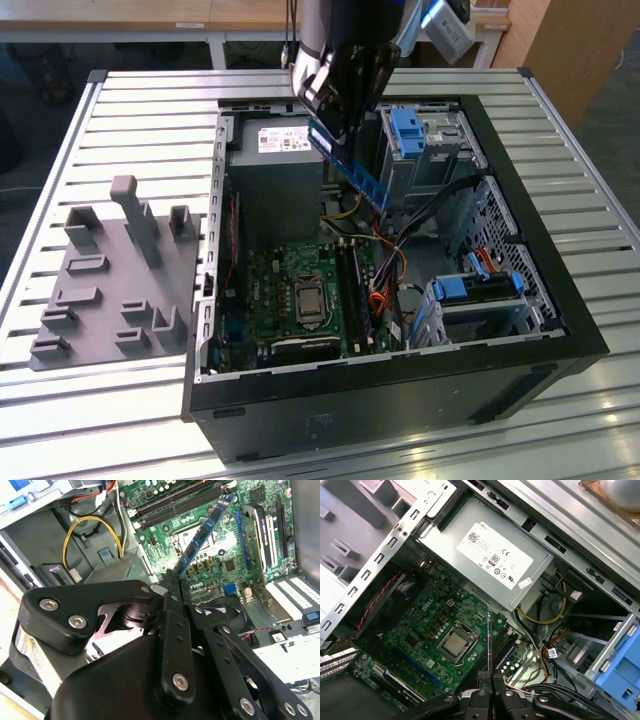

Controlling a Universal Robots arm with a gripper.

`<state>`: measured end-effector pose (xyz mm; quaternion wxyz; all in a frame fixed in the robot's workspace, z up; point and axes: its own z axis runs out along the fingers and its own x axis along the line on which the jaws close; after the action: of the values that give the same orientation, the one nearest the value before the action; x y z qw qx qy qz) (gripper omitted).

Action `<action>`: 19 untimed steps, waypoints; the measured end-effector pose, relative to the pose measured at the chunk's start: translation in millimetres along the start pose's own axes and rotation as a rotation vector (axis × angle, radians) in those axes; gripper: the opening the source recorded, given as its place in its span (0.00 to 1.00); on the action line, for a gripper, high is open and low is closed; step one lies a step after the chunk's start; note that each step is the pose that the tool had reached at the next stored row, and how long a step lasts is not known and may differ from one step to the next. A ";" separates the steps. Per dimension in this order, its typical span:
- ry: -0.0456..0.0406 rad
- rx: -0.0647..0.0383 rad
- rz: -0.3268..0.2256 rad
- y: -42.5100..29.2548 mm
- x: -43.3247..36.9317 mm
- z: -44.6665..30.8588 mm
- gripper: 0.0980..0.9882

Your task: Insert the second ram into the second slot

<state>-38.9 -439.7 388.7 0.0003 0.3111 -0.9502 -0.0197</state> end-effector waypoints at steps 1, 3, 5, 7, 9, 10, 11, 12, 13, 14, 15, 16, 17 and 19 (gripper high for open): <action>-0.0002 0.000 0.006 0.0 0.0 0.0 0.04; -0.0006 0.000 0.016 0.0 0.0 0.0 0.04; -0.0009 0.000 0.026 0.0 0.0 0.0 0.04; -0.0013 0.000 0.036 0.0 0.0 0.0 0.04; -0.0017 0.001 0.047 0.0 0.0 0.0 0.04; -0.0019 0.001 0.052 0.0 0.0 0.0 0.04; -0.0021 0.001 0.057 0.0 0.0 0.0 0.04; -0.0023 0.001 0.062 0.0 0.0 0.0 0.04; -0.0025 0.001 0.067 0.0 0.0 0.0 0.04; -0.0027 0.001 0.072 0.0 0.0 0.0 0.04; -0.0028 0.001 0.076 0.0 0.0 0.0 0.04; -0.0030 0.001 0.081 0.0 0.0 0.0 0.04; -0.0032 0.001 0.086 0.0 0.0 0.0 0.04; -0.0036 0.001 0.096 0.0 0.0 0.0 0.04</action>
<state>-38.9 -439.7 388.7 -0.0007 0.2651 -0.9640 -0.0197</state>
